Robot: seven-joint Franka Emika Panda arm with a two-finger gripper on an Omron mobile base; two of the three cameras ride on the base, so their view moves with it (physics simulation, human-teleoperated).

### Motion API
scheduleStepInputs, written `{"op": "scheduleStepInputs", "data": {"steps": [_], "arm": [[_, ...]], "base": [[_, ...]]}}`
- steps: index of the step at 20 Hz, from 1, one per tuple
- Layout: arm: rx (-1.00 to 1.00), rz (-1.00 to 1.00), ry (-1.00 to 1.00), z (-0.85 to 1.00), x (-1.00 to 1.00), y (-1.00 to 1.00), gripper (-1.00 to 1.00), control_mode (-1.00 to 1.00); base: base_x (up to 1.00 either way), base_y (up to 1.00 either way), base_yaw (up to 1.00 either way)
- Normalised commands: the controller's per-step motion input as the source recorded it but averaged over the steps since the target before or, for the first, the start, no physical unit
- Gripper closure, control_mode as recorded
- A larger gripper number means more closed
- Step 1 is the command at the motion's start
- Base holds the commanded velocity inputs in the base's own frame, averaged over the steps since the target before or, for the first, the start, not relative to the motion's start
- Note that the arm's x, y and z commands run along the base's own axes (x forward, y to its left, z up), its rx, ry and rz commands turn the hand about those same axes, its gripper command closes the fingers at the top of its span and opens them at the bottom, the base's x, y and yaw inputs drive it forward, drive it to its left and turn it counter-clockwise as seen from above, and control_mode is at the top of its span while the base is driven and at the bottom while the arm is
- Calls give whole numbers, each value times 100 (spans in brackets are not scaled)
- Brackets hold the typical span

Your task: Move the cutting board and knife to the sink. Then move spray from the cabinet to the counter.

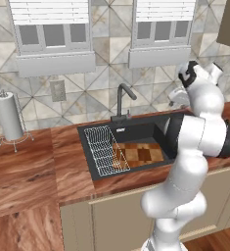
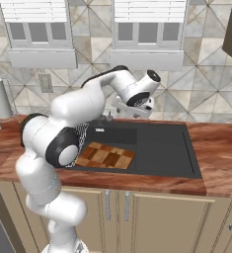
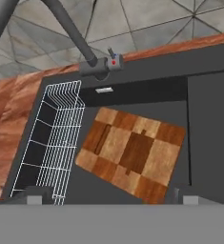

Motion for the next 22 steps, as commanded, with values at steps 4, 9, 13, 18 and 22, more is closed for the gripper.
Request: {"op": "scheduleStepInputs", "data": {"steps": [4, 9, 13, 18, 22], "arm": [[-32, -19, -17, 2, -78, 18, -100, -100], [-14, -10, -21, 4, -32, 59, -100, -100], [-4, -15, -5, 43, -76, 42, -100, -100], [-11, -29, 7, 36, -58, 29, -100, -100], [-6, -29, 18, 81, -46, 0, -100, -100]], "base": [[0, 0, 0], [0, 0, 0], [0, 0, 0], [0, 0, 0], [0, 0, 0]]}}
